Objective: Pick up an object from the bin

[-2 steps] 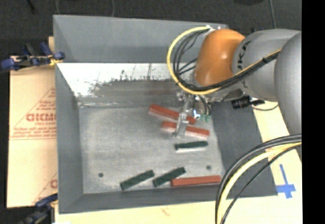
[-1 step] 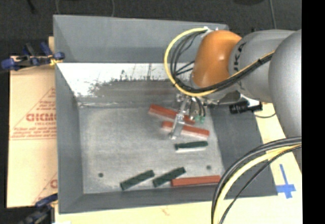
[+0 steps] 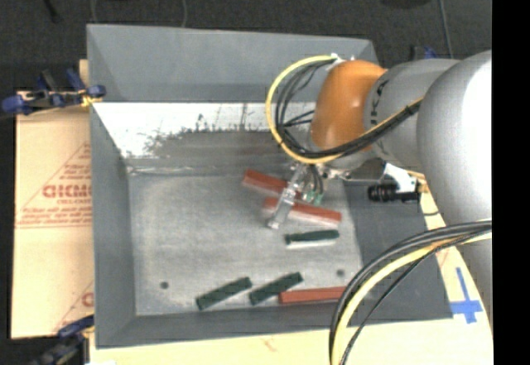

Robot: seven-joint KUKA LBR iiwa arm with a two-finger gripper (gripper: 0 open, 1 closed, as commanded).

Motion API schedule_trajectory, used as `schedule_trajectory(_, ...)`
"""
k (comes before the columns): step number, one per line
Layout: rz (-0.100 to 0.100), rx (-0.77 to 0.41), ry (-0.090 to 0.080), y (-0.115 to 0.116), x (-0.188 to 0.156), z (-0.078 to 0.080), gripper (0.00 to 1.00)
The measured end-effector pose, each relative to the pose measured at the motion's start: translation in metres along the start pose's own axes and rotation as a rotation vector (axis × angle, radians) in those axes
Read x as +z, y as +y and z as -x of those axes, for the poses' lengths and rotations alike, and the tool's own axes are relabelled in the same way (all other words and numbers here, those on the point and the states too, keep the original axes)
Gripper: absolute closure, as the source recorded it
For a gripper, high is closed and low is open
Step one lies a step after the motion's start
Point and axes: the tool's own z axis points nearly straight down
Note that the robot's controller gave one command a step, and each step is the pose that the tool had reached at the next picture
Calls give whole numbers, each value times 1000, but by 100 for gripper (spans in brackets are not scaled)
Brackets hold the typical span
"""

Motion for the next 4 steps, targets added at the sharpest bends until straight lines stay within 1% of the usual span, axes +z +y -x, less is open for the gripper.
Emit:
schedule_trajectory(1, 0, -1, -3, -1, -1, 1, 0)
schedule_trajectory(2, -1, -2, -3, -1, -1, 1, 100)
schedule_trajectory(3, 4, -3, -10, 0, -49, 4, 100)
schedule_trajectory(4, 3, -5, -9, -1, -78, 5, 100)
